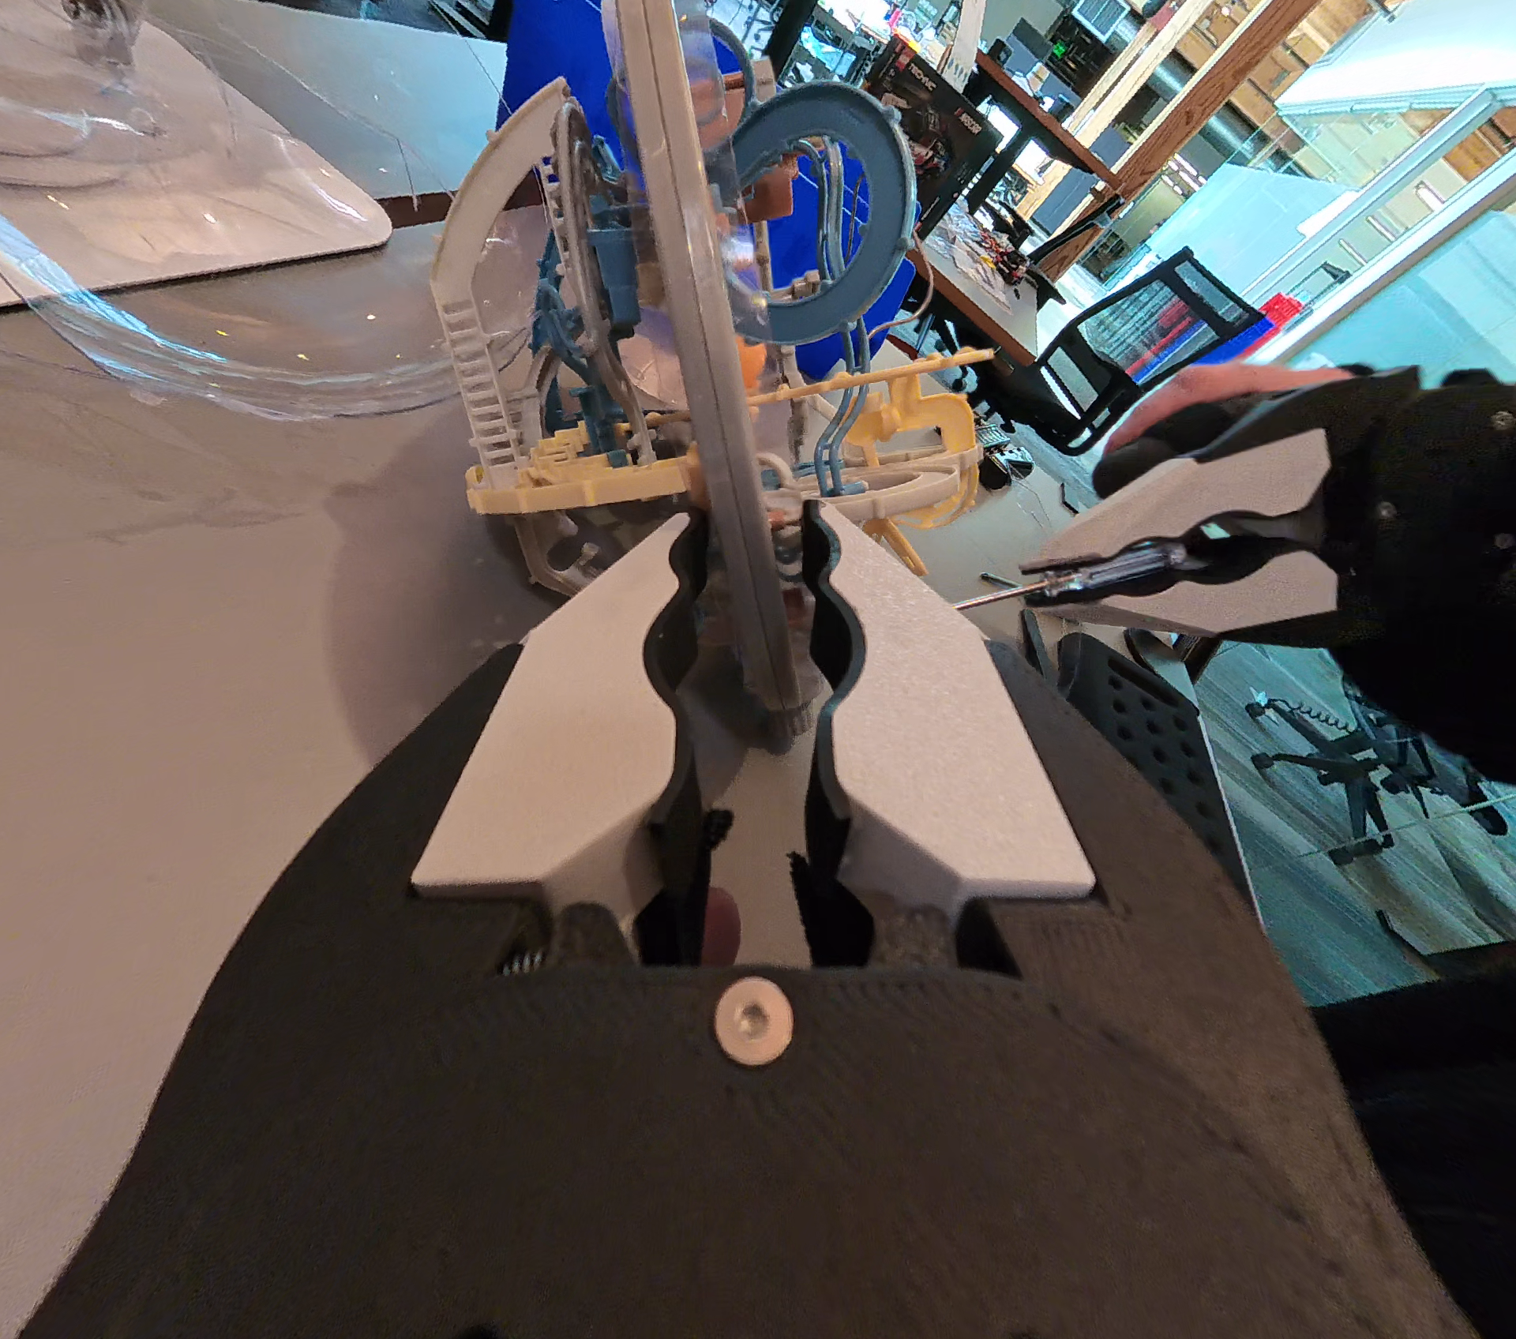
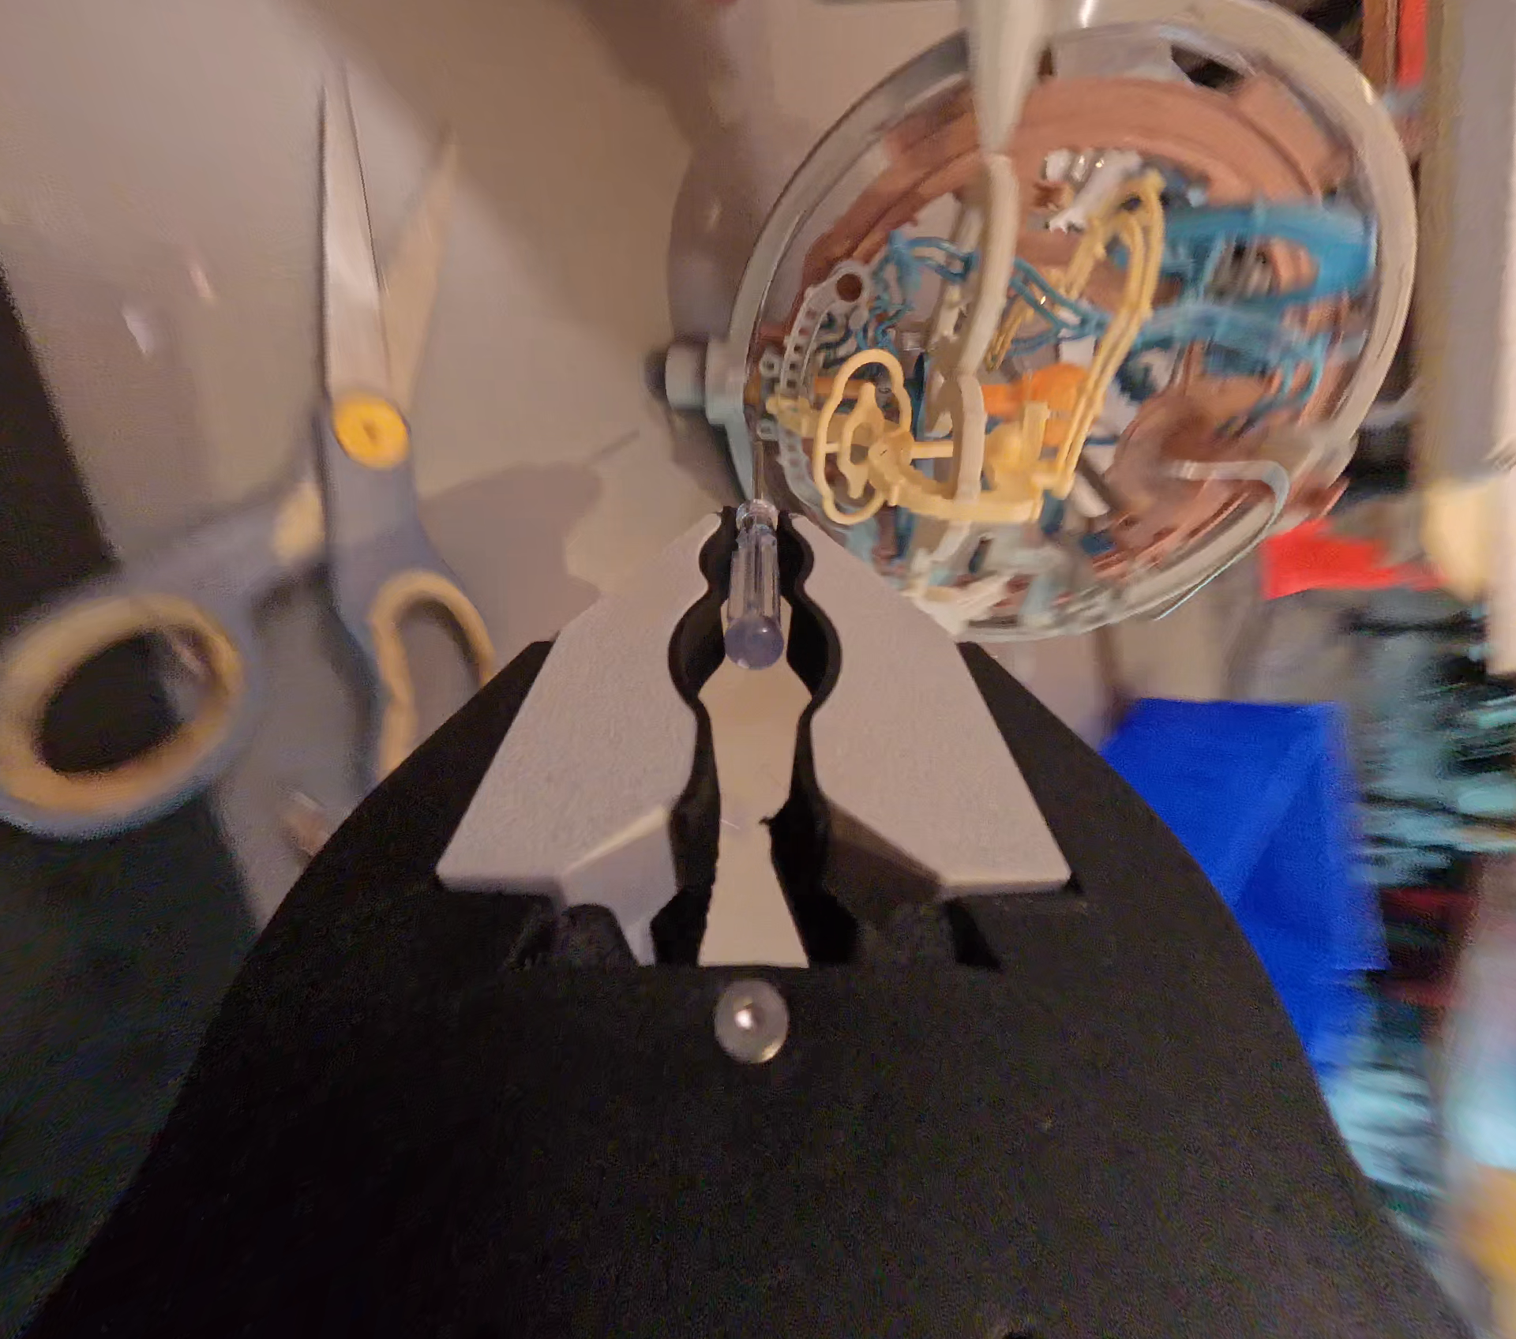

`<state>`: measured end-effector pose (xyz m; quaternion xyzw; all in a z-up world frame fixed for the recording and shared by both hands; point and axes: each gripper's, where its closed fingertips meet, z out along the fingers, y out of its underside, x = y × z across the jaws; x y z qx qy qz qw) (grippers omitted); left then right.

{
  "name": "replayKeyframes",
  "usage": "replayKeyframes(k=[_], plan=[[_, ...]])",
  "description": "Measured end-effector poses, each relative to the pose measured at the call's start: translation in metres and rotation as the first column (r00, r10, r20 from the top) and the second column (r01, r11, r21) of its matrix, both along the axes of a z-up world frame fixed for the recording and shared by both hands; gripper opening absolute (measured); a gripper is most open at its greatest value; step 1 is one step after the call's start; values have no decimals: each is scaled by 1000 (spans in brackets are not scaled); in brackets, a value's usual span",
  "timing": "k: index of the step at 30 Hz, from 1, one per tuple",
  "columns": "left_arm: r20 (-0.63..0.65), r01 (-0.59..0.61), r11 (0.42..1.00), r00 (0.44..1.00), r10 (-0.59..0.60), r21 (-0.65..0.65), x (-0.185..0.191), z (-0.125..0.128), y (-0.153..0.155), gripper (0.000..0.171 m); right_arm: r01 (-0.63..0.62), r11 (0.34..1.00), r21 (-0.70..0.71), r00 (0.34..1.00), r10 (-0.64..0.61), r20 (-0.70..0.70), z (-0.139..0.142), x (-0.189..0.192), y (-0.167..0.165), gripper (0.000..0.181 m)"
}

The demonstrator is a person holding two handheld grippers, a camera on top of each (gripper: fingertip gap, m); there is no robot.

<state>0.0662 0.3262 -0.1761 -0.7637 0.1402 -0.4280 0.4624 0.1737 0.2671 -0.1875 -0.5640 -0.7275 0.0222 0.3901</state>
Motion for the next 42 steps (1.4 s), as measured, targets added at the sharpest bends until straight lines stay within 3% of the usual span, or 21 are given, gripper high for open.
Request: replayKeyframes(k=[3,5,7,14,37,42], plan=[[1,-2,1000,1000,2,1,5,0,-5,22,192,921,-340,923,-287,-255,-3,2,6,7],[-4,-9,1000,1000,9,3,9,0,-8,22,222,794,-566,820,-466,-333,-10,2,11,7],[-8,-12,1000,1000,12,5,11,0,-10,22,215,703,-677,747,-566,-350,-18,1,14,7],[5,-15,1000,1000,15,7,11,0,-10,22,250,622,-742,656,-673,-343,-30,10,19,6],[8,-10,1000,1000,10,12,12,0,-11,22,250,588,-770,645,-694,-320,-40,2,24,6],[12,-9,1000,1000,9,10,13,0,-11,22,246,527,-814,618,-732,-287,-41,2,23,6]])
